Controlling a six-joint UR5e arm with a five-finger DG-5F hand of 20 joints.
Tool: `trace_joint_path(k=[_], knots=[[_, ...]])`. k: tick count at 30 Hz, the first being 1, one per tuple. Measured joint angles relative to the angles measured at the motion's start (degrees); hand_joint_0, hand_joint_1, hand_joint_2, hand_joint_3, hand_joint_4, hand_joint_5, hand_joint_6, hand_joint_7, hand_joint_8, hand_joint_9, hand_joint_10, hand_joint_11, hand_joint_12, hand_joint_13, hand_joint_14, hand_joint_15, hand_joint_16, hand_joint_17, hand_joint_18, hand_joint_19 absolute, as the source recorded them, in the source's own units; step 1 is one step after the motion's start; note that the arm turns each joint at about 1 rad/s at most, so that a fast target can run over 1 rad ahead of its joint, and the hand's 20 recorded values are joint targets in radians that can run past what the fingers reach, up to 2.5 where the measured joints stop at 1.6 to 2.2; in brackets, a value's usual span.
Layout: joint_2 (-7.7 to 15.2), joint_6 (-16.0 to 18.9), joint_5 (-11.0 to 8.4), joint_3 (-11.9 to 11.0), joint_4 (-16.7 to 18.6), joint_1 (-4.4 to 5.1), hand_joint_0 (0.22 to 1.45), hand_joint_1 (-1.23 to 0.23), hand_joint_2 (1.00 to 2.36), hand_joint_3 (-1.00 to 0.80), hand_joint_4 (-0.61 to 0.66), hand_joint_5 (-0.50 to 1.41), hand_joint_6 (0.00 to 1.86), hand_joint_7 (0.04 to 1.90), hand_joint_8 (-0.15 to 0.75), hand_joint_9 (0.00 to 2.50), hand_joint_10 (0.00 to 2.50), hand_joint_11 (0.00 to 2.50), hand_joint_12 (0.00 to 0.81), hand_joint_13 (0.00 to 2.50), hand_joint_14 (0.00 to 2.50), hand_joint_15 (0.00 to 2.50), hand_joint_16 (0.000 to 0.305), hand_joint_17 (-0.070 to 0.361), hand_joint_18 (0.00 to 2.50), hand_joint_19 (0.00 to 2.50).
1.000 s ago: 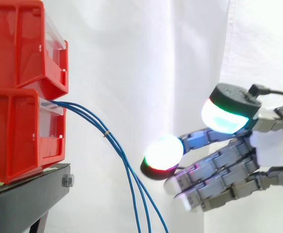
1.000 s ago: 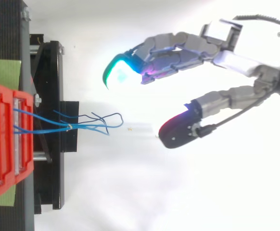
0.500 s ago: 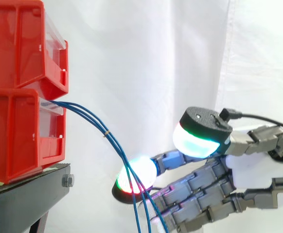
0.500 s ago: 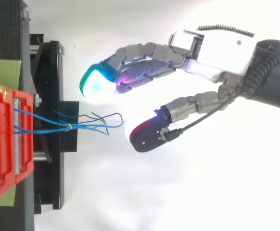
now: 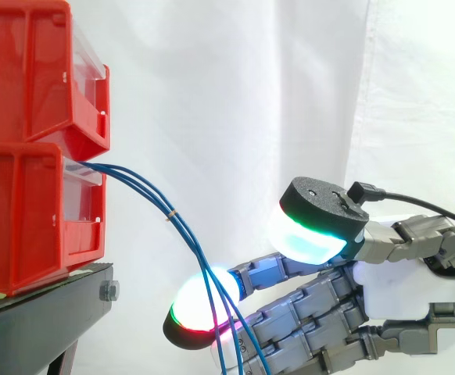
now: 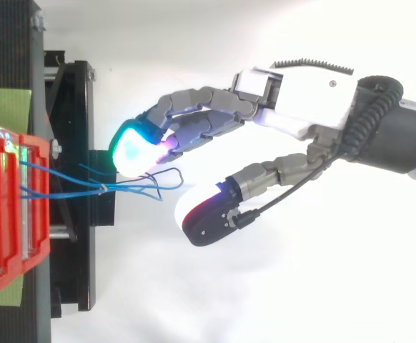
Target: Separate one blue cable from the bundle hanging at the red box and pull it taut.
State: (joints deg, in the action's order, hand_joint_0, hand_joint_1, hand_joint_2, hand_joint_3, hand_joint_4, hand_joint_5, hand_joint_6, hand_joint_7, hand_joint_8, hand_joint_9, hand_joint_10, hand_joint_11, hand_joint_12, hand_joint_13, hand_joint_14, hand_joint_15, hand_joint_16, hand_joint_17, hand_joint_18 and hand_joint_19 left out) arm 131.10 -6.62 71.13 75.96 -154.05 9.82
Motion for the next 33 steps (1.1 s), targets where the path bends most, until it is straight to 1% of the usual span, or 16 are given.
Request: trace_joint_path(k=[2, 4, 8, 10, 13, 20, 24, 28, 33], knots=[[0.16, 0.25, 0.17, -0.02, 0.11, -0.15, 0.58, -0.73, 1.0, -0.45, 0.32, -0.2, 0.5, 0.83, 0.354, 0.69, 0.01, 0.21, 0.281, 0.62, 0.0, 0.08, 0.029, 0.064, 0.59, 0.1], [0.88, 0.66, 0.55, -0.38, 0.6, -0.32, 0.57, -0.73, 1.0, -0.45, 0.32, -0.2, 0.5, 0.83, 0.356, 0.69, 0.01, 0.22, 0.283, 0.62, 0.0, 0.09, 0.028, 0.064, 0.59, 0.1], [2.39, 2.26, 2.26, -1.91, 1.32, -0.59, 0.58, -0.73, 1.0, -0.45, 0.32, -0.19, 0.5, 0.84, 0.357, 0.71, 0.01, 0.23, 0.284, 0.63, 0.0, 0.09, 0.028, 0.064, 0.6, 0.1], [2.81, 2.75, 2.97, -2.79, 1.29, -0.65, 0.58, -0.73, 1.0, -0.45, 0.32, -0.19, 0.5, 0.84, 0.355, 0.71, 0.01, 0.24, 0.285, 0.64, 0.0, 0.09, 0.028, 0.064, 0.6, 0.1], [3.09, 2.88, 3.5, -3.55, 1.22, -0.66, 0.58, -0.73, 1.0, -0.45, 0.32, -0.19, 0.5, 0.84, 0.356, 0.72, 0.01, 0.25, 0.285, 0.64, 0.0, 0.09, 0.028, 0.064, 0.6, 0.1], [3.23, 2.84, 4.14, -3.87, 1.51, -0.93, 0.59, -0.72, 1.0, -0.44, 0.34, -0.18, 0.5, 0.85, 0.355, 0.74, 0.01, 0.27, 0.279, 0.65, 0.0, 0.11, 0.027, 0.061, 0.61, 0.12], [3.9, 3.1, 4.87, -4.42, 2.41, -1.01, 0.6, -0.72, 1.01, -0.44, 0.33, -0.18, 0.5, 0.86, 0.357, 0.75, 0.01, 0.27, 0.277, 0.65, 0.0, 0.1, 0.027, 0.06, 0.61, 0.11], [4.53, 3.13, 5.03, -4.94, 3.54, -0.79, 0.61, -0.73, 1.0, -0.44, 0.33, -0.18, 0.5, 0.88, 0.356, 0.75, 0.01, 0.27, 0.277, 0.67, 0.0, 0.11, 0.027, 0.061, 0.62, 0.11], [4.63, 3.23, 5.08, -5.12, 4.21, -0.68, 0.63, -0.76, 1.0, -0.44, 0.34, -0.18, 0.5, 0.91, 0.356, 0.77, 0.01, 0.3, 0.275, 0.68, 0.0, 0.11, 0.027, 0.06, 0.64, 0.11]])
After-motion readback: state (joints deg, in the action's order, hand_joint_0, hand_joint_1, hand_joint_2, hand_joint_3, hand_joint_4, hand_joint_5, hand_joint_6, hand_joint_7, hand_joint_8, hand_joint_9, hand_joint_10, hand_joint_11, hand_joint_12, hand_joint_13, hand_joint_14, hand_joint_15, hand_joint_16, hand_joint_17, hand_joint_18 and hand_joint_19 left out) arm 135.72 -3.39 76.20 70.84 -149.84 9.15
